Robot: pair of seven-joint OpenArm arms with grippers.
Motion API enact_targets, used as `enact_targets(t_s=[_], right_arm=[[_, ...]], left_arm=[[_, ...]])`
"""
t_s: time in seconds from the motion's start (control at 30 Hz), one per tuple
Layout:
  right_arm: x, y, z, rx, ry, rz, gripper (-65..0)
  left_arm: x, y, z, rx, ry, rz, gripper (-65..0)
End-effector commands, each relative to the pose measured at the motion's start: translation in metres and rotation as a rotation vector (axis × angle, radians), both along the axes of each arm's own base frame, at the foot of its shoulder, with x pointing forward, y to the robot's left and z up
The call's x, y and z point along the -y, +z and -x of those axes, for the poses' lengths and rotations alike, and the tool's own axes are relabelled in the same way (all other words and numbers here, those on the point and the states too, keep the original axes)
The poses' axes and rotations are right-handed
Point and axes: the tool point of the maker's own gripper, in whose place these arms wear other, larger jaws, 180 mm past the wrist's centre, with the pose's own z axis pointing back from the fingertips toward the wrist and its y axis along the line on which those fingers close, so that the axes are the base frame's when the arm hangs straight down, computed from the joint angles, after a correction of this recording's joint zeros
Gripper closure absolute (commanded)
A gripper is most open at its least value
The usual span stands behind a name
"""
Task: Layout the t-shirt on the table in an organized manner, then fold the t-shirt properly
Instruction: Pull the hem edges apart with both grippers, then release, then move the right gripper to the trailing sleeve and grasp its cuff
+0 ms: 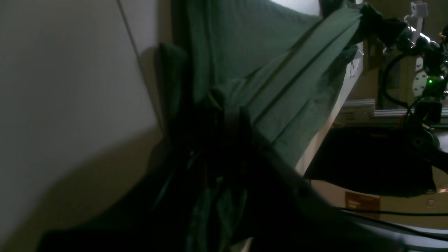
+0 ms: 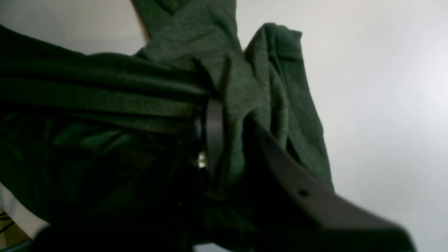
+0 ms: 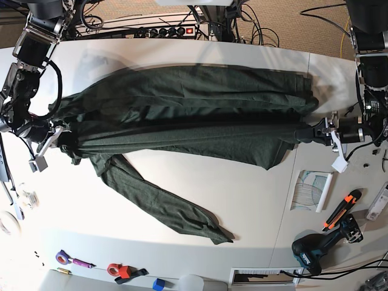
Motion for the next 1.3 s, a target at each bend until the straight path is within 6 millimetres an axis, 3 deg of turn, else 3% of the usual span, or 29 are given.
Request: enact_targets(t_s=[0.0,0.27,0.3,0.4,0.47,0.53,0.8,0.87,0.93,0.97,1.13,1.27], right_arm=[[0.012,0.022,-0.012,0.066,-0.017,0.033,0.0],[0.021,0.009,-0.015,0.044,-0.101,0.086,0.0],[0.020,0.008,-0.014,0.040,-0.104,0.082,0.0],[0.019,0.007,-0.014,0.036,-0.102,0.083,-1.7],[0.022,0.009,-0.014,0.043,-0.105,0.087,-18.3],[0.027,0.014,-0.016,0.055,-0.110,0.098,-27.8],[0.043,0.036,-0.024,0.111,-0.137,0.113,-27.9],[0.038,0.033,-0.024,0.109,-0.135,0.102,-22.4],[0.031,0.028,-0.025,0.110,-0.132,0.082,-4.3],[0.027,0.026,-0.027,0.118,-0.132,0.070,0.0],[0.013,0.027,-0.042,0.212,-0.149,0.047,0.0],[0.011,0.007,-0.044,0.199,-0.184,0.092,0.0]], left_arm=[[-0.007,0.022,-0.018,0.069,0.015,0.004,0.0],[0.006,0.046,-0.053,0.188,0.111,0.088,0.0],[0.007,0.045,-0.052,0.181,0.103,0.088,-5.1],[0.008,0.043,-0.050,0.174,0.092,0.082,-29.8],[0.003,0.047,-0.051,0.181,0.095,0.072,-36.2],[-0.008,0.050,-0.052,0.188,0.103,0.048,-36.1],[-0.063,0.076,-0.054,0.209,0.101,-0.092,-36.1],[-0.070,0.080,-0.054,0.215,0.109,-0.105,-36.0],[-0.072,0.081,-0.054,0.217,0.110,-0.110,-34.6],[-0.072,0.081,-0.054,0.217,0.110,-0.109,-32.8],[-0.067,0.079,-0.055,0.215,0.105,-0.100,-21.4],[-0.063,0.078,-0.055,0.214,0.102,-0.093,-15.8]])
